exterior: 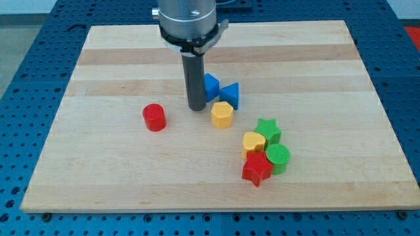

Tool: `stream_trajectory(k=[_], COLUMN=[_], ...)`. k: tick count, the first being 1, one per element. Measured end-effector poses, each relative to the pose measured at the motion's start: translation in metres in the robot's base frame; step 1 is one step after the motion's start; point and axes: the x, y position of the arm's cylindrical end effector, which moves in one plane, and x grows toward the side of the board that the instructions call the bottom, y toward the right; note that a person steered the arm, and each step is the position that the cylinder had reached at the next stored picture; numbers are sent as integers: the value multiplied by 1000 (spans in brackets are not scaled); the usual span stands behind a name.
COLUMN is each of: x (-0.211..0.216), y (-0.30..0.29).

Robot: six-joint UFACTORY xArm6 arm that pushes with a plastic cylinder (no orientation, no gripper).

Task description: Place the yellow hexagon and the blue triangle in a diagonal line

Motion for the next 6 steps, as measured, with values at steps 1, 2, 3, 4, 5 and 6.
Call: stream_trajectory(k=[1, 2, 3, 4, 5, 6], x=[12, 11, 11, 7, -5, -8], y=[18, 55, 82, 74, 44, 45])
